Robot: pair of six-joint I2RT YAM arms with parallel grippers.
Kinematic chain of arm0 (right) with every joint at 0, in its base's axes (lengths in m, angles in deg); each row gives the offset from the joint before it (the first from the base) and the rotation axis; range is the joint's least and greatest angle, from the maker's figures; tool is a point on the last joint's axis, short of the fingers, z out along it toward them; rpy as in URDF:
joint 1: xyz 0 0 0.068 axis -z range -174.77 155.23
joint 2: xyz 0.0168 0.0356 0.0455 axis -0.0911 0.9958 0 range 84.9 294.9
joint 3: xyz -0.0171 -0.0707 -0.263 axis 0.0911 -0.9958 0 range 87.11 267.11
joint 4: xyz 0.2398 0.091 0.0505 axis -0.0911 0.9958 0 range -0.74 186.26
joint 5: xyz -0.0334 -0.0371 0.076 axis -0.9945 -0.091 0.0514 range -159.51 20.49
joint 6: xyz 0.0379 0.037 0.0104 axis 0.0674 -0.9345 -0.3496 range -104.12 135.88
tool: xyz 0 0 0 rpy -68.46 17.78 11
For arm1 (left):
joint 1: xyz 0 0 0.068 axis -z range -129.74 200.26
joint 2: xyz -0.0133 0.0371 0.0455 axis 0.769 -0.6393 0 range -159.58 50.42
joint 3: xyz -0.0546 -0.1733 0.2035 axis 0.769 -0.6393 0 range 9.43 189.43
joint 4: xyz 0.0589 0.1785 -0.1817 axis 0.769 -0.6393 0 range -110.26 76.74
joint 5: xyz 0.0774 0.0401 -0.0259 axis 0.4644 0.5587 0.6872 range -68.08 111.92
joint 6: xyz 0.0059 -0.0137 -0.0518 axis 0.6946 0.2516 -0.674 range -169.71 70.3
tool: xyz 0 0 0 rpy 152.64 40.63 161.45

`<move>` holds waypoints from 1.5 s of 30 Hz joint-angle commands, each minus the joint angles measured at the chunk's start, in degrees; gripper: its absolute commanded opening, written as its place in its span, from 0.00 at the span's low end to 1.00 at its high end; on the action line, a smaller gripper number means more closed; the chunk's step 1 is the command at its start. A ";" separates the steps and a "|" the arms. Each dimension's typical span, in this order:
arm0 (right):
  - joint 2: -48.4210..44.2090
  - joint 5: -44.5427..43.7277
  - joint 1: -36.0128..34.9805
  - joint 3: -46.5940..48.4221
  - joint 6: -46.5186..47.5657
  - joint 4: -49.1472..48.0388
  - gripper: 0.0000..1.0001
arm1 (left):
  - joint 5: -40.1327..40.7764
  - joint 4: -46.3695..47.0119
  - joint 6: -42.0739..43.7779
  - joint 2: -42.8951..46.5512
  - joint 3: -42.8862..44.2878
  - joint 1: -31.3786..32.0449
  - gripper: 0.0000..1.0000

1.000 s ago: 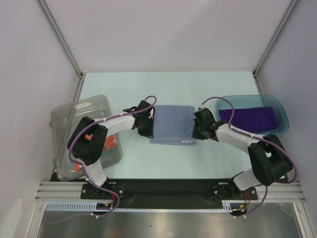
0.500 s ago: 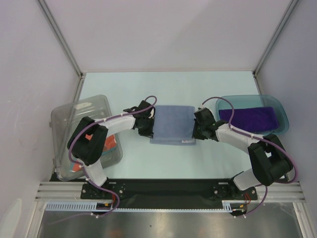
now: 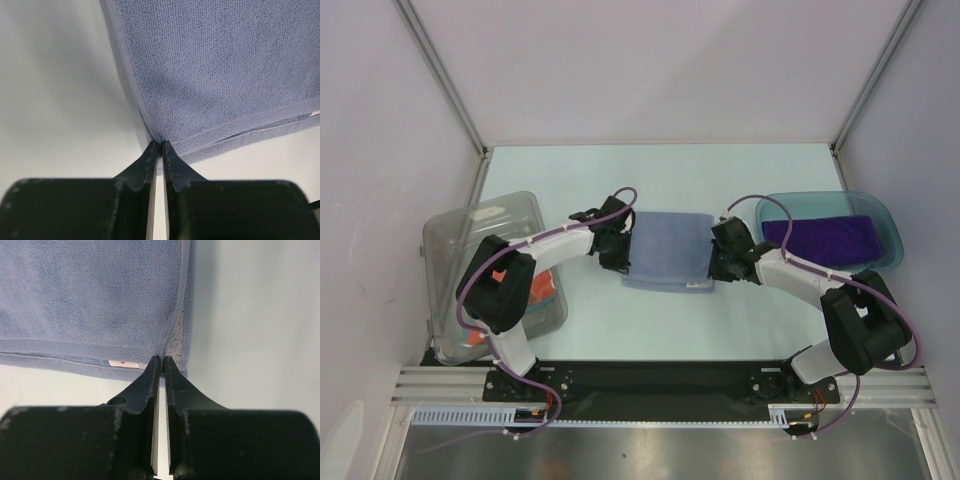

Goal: Fold and stack the towels
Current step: Fold the towel

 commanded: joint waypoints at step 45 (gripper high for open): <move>-6.95 5.51 0.75 -7.33 -2.39 -3.03 0.00 | -3.13 3.87 -0.81 6.09 -8.30 1.02 0.00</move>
